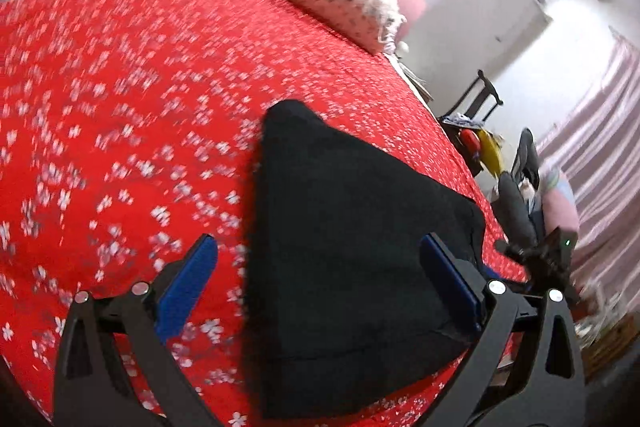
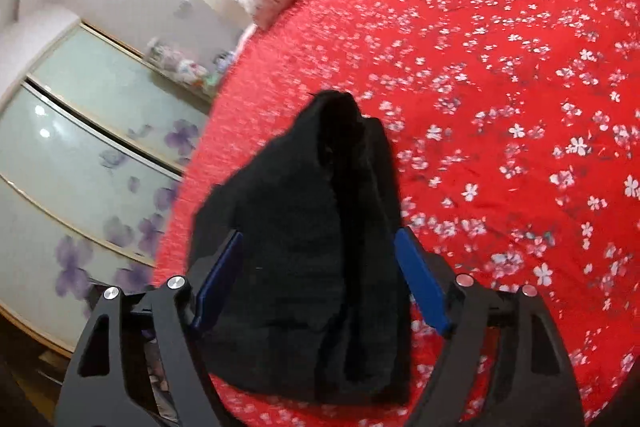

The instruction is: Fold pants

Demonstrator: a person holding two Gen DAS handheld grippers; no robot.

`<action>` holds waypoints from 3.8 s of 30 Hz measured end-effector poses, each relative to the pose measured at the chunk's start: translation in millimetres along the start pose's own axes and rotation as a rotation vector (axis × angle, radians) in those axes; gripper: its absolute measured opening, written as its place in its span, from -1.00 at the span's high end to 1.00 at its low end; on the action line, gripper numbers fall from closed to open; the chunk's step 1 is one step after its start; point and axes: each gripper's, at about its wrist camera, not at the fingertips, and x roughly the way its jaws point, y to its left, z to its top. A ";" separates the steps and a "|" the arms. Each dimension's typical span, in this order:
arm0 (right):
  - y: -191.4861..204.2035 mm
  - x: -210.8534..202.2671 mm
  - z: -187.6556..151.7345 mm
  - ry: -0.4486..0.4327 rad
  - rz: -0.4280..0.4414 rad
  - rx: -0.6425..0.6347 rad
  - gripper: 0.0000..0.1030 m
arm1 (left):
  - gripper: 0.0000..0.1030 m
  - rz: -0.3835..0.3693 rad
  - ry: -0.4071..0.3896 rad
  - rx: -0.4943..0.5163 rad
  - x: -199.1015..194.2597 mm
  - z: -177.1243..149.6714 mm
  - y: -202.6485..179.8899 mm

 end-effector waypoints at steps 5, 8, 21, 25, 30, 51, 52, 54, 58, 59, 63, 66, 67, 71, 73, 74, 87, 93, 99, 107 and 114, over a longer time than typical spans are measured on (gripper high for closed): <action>4.3 16.2 -3.8 0.025 -0.052 -0.021 -0.52 | -0.96 0.015 0.006 -0.016 0.9 -0.9 4.9; 21.3 25.1 -7.8 0.049 -0.050 -0.097 -0.53 | -0.96 0.036 0.013 0.005 3.0 -3.9 2.7; 18.2 20.4 -11.3 0.068 0.077 -0.067 -0.54 | -0.96 0.079 0.020 0.063 7.3 -8.8 -5.9; 8.9 19.3 -4.9 0.067 0.077 -0.020 -0.42 | -0.96 0.077 0.018 0.055 7.6 -8.7 -5.0; 9.5 26.6 -2.5 0.071 -0.022 -0.033 -0.32 | -0.96 0.069 0.020 0.055 7.4 -8.6 -3.1; 2.8 24.9 -2.0 0.079 0.031 0.003 -0.01 | -0.96 -0.046 0.003 -0.090 0.8 4.5 17.4; 2.7 25.2 -2.9 0.077 0.028 0.001 -0.01 | -0.96 -0.061 0.001 -0.111 0.5 5.8 19.8; 6.3 24.5 -4.9 0.062 0.037 -0.020 0.23 | -0.96 -0.094 -0.002 -0.159 0.4 9.3 27.4; 18.3 13.7 -4.0 0.023 0.155 -0.055 0.40 | -0.96 -0.134 -0.010 -0.214 0.4 15.2 36.1; 23.2 11.7 -5.4 0.014 0.170 -0.082 0.40 | -0.96 -0.134 -0.012 -0.213 1.1 16.8 35.2; 31.9 9.9 -6.8 0.001 0.193 -0.134 0.40 | -0.96 -0.143 -0.011 -0.171 4.6 28.5 31.0; 28.9 12.4 -6.9 0.005 0.192 -0.119 0.40 | -0.96 -0.154 0.009 -0.144 9.7 35.0 28.7; 27.8 13.0 -7.0 0.006 0.192 -0.115 0.40 | -0.96 -0.169 0.021 -0.149 12.2 36.0 28.9; 25.4 15.1 -6.9 0.009 0.190 -0.106 0.40 | -0.96 -0.193 0.092 -0.125 27.0 39.9 24.7; 24.9 16.4 -8.6 0.010 0.188 -0.101 0.40 | -0.95 -0.161 0.124 -0.105 36.5 42.4 21.7; 23.8 17.3 -8.5 0.011 0.185 -0.095 0.40 | -0.95 -0.154 0.141 -0.102 40.0 41.6 21.7; 8.1 22.7 -7.0 0.014 0.178 -0.027 0.40 | 0.37 -0.113 0.213 -0.061 60.1 39.4 15.9; 12.9 18.3 -7.3 -0.016 0.215 -0.031 0.40 | 0.71 -0.096 0.142 0.027 49.1 36.6 2.8; 14.4 17.4 -1.5 -0.033 0.256 -0.011 0.41 | 0.77 -0.141 0.075 0.006 40.2 40.7 -2.5; 16.1 30.6 22.4 -0.050 0.298 0.017 0.42 | 0.79 -0.143 -0.020 0.026 37.1 57.3 -22.1; 10.5 42.8 46.9 -0.086 0.301 0.021 0.43 | 0.78 -0.137 -0.053 0.014 55.9 76.4 -25.2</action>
